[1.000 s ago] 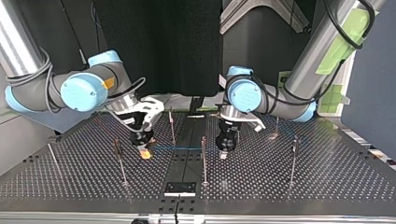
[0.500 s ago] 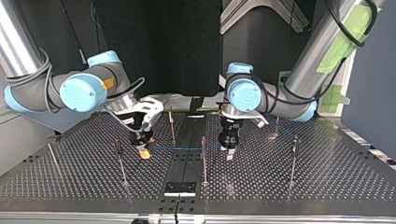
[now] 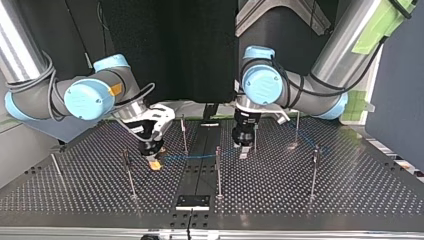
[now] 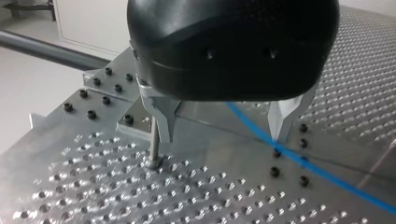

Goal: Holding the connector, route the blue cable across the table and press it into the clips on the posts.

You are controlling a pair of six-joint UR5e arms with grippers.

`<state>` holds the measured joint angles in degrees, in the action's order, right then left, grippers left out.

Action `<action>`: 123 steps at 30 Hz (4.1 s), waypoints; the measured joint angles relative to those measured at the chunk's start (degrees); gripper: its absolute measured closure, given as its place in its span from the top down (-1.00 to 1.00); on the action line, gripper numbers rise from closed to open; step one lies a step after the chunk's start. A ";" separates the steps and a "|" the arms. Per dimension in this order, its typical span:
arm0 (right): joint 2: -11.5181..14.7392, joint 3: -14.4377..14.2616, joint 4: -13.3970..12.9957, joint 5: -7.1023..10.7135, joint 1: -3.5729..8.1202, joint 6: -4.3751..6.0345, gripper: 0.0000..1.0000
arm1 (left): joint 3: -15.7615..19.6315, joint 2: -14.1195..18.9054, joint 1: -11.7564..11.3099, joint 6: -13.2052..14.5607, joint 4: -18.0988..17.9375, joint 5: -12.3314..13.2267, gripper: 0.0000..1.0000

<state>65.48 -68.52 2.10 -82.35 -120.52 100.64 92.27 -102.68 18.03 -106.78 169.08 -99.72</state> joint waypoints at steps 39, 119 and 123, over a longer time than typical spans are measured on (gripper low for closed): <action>3.71 -1.36 2.07 -1.76 1.03 -0.60 -1.00 | -1.18 6.52 13.85 3.88 0.93 -4.91 1.00; 4.66 -2.09 2.23 -1.00 1.35 -0.53 -1.00 | -22.90 -12.23 14.86 5.00 7.54 -18.86 -1.00; 4.68 -2.84 2.22 -0.97 1.26 -0.54 -1.00 | -21.38 -12.22 15.36 5.02 8.14 -19.14 -1.00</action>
<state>70.16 -71.36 4.32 -83.33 -119.26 100.10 70.90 -114.90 33.38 -101.76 177.23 -118.86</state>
